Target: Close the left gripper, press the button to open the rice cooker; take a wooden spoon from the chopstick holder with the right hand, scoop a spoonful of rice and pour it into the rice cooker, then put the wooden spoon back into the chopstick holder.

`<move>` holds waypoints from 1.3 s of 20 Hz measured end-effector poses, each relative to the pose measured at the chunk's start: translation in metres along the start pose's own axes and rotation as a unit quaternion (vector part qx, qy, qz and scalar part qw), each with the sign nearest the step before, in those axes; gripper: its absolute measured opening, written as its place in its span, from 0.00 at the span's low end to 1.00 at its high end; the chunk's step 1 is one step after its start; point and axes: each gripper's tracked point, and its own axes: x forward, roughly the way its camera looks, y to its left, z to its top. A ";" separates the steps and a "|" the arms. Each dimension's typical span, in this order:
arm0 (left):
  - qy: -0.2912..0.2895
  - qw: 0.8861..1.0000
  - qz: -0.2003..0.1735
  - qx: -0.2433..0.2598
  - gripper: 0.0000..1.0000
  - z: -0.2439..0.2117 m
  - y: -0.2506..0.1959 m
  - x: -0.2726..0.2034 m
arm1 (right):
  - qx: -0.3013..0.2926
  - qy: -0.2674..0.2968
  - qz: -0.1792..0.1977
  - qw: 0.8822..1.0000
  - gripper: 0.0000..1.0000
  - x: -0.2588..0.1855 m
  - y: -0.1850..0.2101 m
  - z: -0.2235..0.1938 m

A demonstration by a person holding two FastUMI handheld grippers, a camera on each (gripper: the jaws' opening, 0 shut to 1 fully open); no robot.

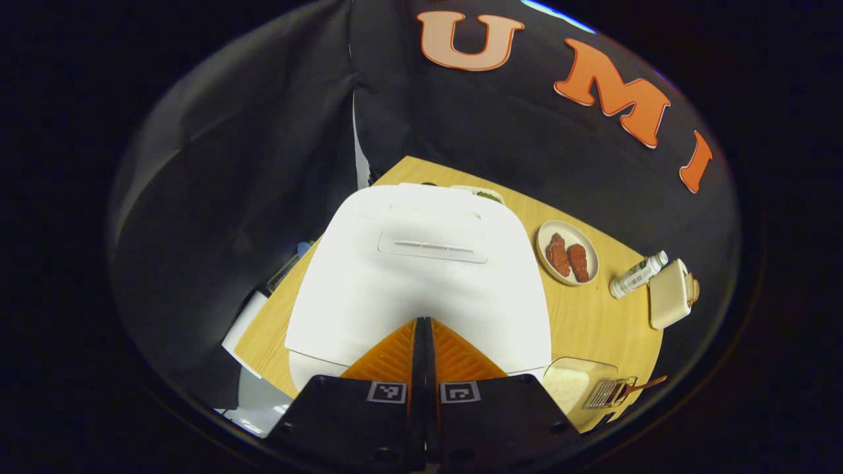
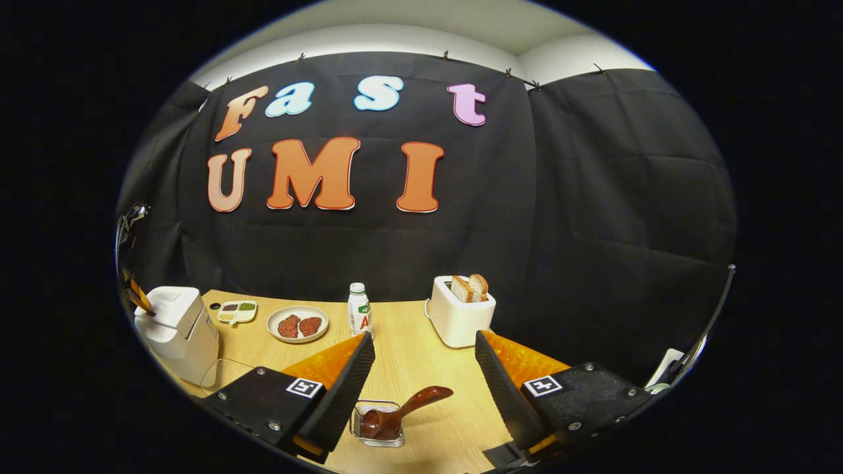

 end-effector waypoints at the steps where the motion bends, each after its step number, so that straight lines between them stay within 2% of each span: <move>1: -0.037 0.999 -0.003 -0.007 0.05 0.015 -0.003 -0.003 | 0.000 0.002 0.000 1.000 0.95 0.002 -0.003 -0.002; 4: -0.152 0.988 0.008 0.006 0.05 0.064 -0.001 -0.033 | 0.000 0.006 -0.006 1.000 0.95 0.004 -0.012 -0.006; 5: -0.190 0.982 0.020 0.015 0.06 0.078 -0.001 -0.047 | 0.002 0.008 -0.007 1.000 0.95 0.005 -0.014 -0.007; 7: -0.236 0.969 0.069 0.031 0.04 0.101 0.011 -0.062 | 0.005 0.013 -0.006 1.000 0.95 0.006 -0.017 -0.010; 8: -0.258 0.963 0.072 0.034 0.05 0.110 0.011 -0.069 | 0.006 0.015 -0.006 1.000 0.95 0.007 -0.018 -0.011; 13: -0.322 0.946 0.029 0.039 0.06 0.115 -0.015 -0.119 | 0.010 0.032 -0.002 0.999 0.95 0.009 -0.023 -0.024; 14: -0.327 0.944 0.023 0.048 0.12 0.114 -0.021 -0.123 | 0.011 0.037 -0.001 0.999 0.95 0.010 -0.023 -0.028; 15: -0.332 0.942 0.018 0.054 0.24 0.115 -0.027 -0.124 | 0.013 0.049 0.002 0.999 0.95 0.011 -0.022 -0.035; 16: -0.338 0.939 0.009 0.057 0.48 0.113 -0.033 -0.128 | 0.017 0.063 0.005 0.998 0.95 0.013 -0.020 -0.043; 17: -0.343 0.938 -0.003 0.059 0.52 0.111 -0.042 -0.133 | 0.022 0.072 0.010 0.997 0.95 0.013 -0.018 -0.048; 18: -0.351 0.935 -0.010 0.060 0.63 0.110 -0.048 -0.138 | 0.025 0.078 0.013 0.997 0.95 0.014 -0.016 -0.053; 20: -0.373 0.925 -0.014 0.068 0.99 0.111 -0.057 -0.149 | 0.025 0.092 0.018 0.995 0.95 0.016 -0.014 -0.064; 25: -0.434 0.895 -0.009 0.105 1.00 0.112 -0.084 -0.182 | 0.035 0.128 0.037 0.990 0.95 0.026 -0.013 -0.092; 26: -0.434 0.894 -0.011 0.115 1.00 0.109 -0.091 -0.182 | 0.039 0.137 0.041 0.989 0.95 0.030 -0.014 -0.099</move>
